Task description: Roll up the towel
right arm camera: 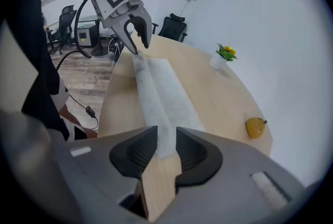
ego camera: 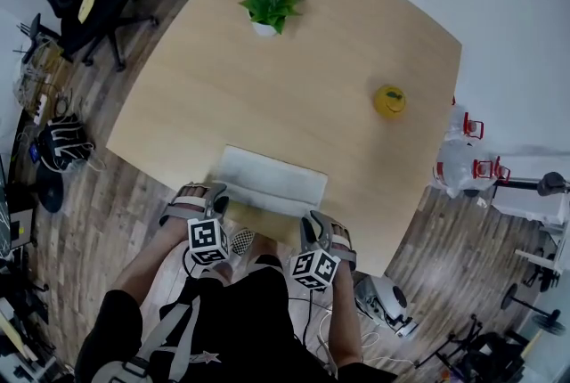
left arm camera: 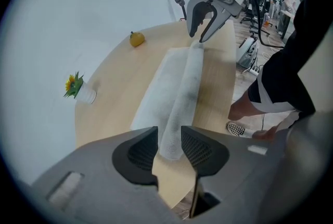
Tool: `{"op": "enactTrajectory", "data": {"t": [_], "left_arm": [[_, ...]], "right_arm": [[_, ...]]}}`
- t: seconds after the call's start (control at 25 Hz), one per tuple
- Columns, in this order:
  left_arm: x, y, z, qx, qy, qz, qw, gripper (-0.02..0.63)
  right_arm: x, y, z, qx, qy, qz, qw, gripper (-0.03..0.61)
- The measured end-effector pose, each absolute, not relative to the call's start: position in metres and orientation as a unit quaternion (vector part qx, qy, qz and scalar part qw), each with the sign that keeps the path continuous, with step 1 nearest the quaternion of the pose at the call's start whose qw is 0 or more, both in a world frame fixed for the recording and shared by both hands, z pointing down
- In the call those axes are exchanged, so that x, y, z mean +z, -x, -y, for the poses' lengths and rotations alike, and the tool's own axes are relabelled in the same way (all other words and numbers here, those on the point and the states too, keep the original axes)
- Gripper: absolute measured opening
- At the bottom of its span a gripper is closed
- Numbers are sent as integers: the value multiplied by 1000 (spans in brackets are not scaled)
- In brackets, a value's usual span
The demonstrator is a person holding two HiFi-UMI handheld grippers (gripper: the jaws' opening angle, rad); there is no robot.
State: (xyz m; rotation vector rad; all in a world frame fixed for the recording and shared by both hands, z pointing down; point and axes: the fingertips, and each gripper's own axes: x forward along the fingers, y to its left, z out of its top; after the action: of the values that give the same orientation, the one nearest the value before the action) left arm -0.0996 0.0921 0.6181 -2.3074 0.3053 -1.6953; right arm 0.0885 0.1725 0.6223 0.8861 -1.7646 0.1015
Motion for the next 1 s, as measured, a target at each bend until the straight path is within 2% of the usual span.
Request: {"op": "enactTrajectory", "data": {"t": [0.68, 0.8, 1.0], "left_arm": [[652, 99, -109, -602, 788, -69, 113, 152], [655, 97, -104, -604, 785, -72, 118, 124], [658, 96, -102, -612, 778, -65, 129, 115]], "right_arm": [[657, -78, -181, 70, -331, 753, 564, 130], [659, -80, -178, 71, -329, 752, 567, 116], [661, -80, -176, 67, -325, 752, 569, 100]]}}
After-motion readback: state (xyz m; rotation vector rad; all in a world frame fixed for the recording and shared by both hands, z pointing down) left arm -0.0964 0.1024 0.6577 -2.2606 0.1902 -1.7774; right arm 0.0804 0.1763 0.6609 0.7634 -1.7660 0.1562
